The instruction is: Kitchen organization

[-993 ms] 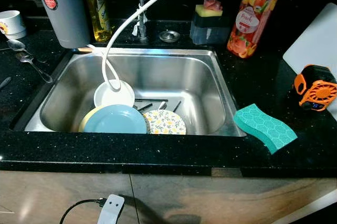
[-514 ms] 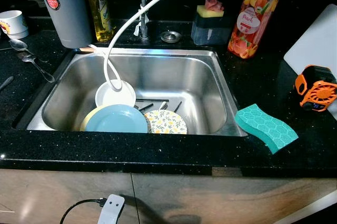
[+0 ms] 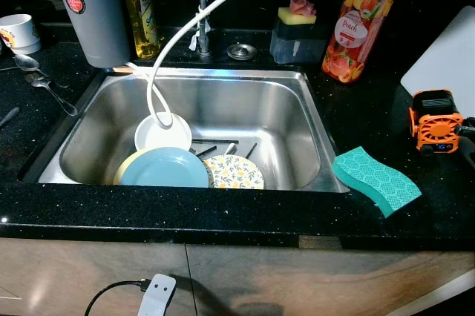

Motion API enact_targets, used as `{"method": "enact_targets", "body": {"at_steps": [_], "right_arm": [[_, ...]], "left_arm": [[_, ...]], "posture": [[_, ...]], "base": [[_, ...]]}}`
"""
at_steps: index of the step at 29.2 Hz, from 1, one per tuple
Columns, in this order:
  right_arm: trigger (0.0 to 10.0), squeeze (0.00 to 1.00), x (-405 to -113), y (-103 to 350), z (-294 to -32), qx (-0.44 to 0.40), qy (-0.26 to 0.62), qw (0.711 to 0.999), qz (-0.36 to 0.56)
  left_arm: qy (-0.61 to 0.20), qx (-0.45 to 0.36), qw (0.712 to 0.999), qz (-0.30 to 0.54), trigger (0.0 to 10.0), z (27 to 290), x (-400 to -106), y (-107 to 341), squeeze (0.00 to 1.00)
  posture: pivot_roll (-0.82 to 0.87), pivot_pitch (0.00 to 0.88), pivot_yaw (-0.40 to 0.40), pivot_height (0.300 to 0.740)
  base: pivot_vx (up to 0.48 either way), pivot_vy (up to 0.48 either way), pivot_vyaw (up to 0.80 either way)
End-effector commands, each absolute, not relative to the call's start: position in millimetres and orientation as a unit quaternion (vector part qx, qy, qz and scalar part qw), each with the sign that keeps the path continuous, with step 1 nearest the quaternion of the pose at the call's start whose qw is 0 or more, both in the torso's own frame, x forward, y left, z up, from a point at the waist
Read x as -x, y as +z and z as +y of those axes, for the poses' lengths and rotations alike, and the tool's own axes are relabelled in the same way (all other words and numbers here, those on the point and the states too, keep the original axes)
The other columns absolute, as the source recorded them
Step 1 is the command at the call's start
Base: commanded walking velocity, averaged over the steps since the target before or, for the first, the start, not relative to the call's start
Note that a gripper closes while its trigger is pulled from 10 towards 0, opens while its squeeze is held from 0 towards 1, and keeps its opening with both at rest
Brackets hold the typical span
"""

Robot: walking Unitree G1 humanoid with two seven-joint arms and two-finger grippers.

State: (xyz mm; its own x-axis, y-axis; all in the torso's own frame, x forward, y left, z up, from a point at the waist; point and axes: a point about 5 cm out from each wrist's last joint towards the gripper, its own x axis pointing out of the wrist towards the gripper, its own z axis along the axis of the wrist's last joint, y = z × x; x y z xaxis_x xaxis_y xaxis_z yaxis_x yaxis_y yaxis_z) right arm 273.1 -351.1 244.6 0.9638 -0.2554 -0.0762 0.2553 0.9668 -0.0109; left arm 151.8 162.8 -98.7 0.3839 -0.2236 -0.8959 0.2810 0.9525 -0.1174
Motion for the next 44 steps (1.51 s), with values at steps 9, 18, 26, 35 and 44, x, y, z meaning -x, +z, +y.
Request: {"method": "enact_targets", "body": {"at_steps": [9,18,26,35,44], "right_arm": [[10.0,0.00,-273,236,-346,0.012,-0.122,0.990,0.074],[10.0,0.00,-271,232,-346,0.019,-0.126,0.987,0.097],[10.0,0.00,-270,229,-345,0.027,-0.123,0.986,0.108],[10.0,0.00,-270,226,-341,0.025,-0.113,0.986,0.118],[10.0,0.00,-270,226,-340,0.023,-0.111,0.986,0.121]], "left_arm": [[-0.157,-0.027,0.830,0.535,10.0,163,-148,-100,0.00],[-0.156,-0.025,0.830,0.534,10.0,163,-148,-100,0.00],[-0.158,-0.026,0.831,0.534,10.0,163,-148,-100,0.00],[-0.158,-0.026,0.831,0.533,10.0,163,-149,-100,0.00],[-0.158,-0.026,0.831,0.533,10.0,163,-149,-100,0.00]], "posture": [[-0.02,0.000,0.010,0.740],[-0.02,0.000,0.009,0.740],[-0.02,0.000,0.010,0.740],[-0.02,0.001,0.010,0.740],[-0.02,0.001,0.008,0.740]], "base": [[0.000,0.000,0.00],[0.000,0.000,0.00],[0.000,0.000,0.00],[0.000,0.000,0.00],[0.000,0.000,0.00]]}}
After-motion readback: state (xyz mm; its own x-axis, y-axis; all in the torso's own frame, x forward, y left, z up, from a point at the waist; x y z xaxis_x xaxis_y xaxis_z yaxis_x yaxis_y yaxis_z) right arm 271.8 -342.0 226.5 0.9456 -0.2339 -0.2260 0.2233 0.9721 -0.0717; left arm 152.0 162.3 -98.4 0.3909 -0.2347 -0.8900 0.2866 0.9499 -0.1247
